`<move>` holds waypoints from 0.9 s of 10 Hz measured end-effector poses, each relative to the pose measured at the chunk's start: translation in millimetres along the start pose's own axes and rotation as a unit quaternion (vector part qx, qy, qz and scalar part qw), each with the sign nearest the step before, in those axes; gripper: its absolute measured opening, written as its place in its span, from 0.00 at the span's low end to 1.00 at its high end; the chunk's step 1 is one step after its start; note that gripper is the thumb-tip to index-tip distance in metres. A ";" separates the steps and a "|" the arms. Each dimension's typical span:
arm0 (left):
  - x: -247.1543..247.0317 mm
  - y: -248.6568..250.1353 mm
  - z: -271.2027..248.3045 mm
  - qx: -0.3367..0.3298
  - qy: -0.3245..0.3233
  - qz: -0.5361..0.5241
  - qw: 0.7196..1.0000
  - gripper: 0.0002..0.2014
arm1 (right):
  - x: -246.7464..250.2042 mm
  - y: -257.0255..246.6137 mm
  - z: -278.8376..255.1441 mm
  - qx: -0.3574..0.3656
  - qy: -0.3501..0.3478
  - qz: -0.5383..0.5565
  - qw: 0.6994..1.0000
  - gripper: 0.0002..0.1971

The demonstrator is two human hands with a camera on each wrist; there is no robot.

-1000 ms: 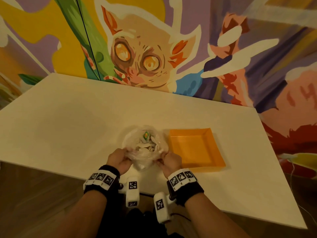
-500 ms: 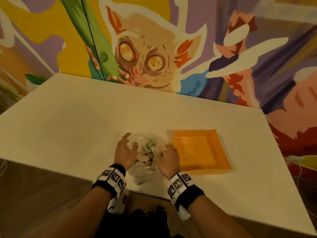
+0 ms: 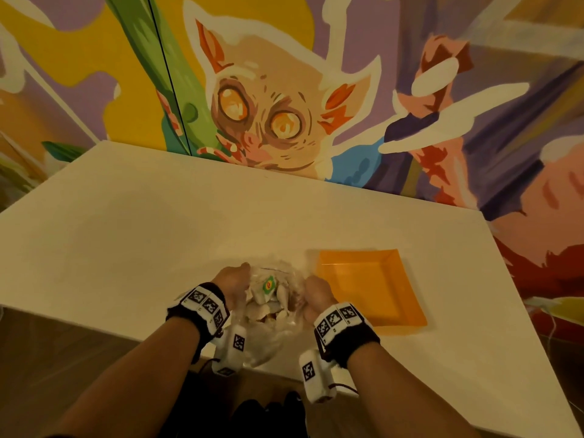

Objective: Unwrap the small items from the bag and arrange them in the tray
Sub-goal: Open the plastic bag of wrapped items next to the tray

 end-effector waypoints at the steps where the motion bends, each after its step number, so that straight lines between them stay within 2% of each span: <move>1: -2.6 7.7 1.8 -0.144 -0.019 0.208 0.967 0.18 | -3.8 0.1 4.3 0.012 0.026 -0.031 0.999 0.14; 2: -11.9 9.3 -1.2 -0.258 -0.098 0.265 0.924 0.20 | -6.5 -2.9 2.8 0.072 0.045 -0.082 0.993 0.15; 3: -19.5 10.6 4.1 -0.266 -0.106 0.334 0.898 0.17 | -11.3 -6.1 -3.7 0.130 0.017 -0.108 0.986 0.20; 4: -26.0 15.5 10.0 -0.232 -0.114 0.302 0.918 0.12 | -10.1 -8.5 -1.1 0.199 0.046 -0.230 0.952 0.21; 5: -33.3 22.8 5.9 -0.152 -0.163 0.288 0.931 0.18 | -4.7 -12.7 -0.8 0.215 0.089 -0.271 0.934 0.13; 6: -29.9 30.2 3.9 -0.127 -0.131 0.255 0.950 0.15 | -8.4 -18.6 4.9 0.167 0.069 -0.243 0.953 0.14; 7: -26.6 26.4 3.8 -0.168 -0.150 0.173 0.959 0.17 | -7.1 -25.3 9.9 0.095 0.040 -0.226 0.969 0.19; 8: -25.5 29.2 1.3 -0.234 -0.168 0.163 0.944 0.10 | 2.4 -24.6 19.7 0.018 -0.006 -0.059 0.998 0.18; 9: -25.8 27.2 12.5 -0.215 -0.145 0.197 0.946 0.21 | -3.0 -18.6 25.9 0.009 -0.046 -0.028 0.998 0.13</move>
Point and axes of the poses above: each hand's wrist, its own z-axis towards the middle knuckle, its own x-axis out of the back of the hand, y = z × x, the point moved 3 cm from there along z, towards the middle knuckle, and after that the axes turned 12 degrees about -x, right-handed, at the moved point
